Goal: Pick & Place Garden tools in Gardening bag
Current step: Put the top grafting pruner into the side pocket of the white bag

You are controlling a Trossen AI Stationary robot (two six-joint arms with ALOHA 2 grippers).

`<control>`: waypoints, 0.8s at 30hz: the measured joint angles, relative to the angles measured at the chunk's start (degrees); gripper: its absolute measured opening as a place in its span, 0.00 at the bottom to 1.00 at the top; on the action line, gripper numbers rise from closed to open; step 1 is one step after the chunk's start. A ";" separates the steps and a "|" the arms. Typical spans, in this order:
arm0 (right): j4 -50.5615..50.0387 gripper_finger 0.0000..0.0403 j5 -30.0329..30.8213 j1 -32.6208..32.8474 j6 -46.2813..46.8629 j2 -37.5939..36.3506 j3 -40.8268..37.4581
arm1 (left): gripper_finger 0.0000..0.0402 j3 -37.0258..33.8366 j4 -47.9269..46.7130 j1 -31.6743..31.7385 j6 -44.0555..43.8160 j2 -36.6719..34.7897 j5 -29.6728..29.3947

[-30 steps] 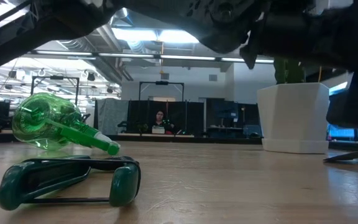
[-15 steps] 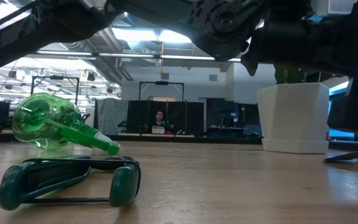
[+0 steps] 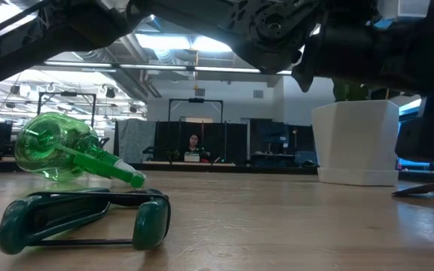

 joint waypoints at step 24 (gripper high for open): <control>-1.38 0.07 7.77 2.04 10.98 8.41 -4.46 | 0.00 0.00 -0.44 -3.33 -9.43 -0.43 -9.66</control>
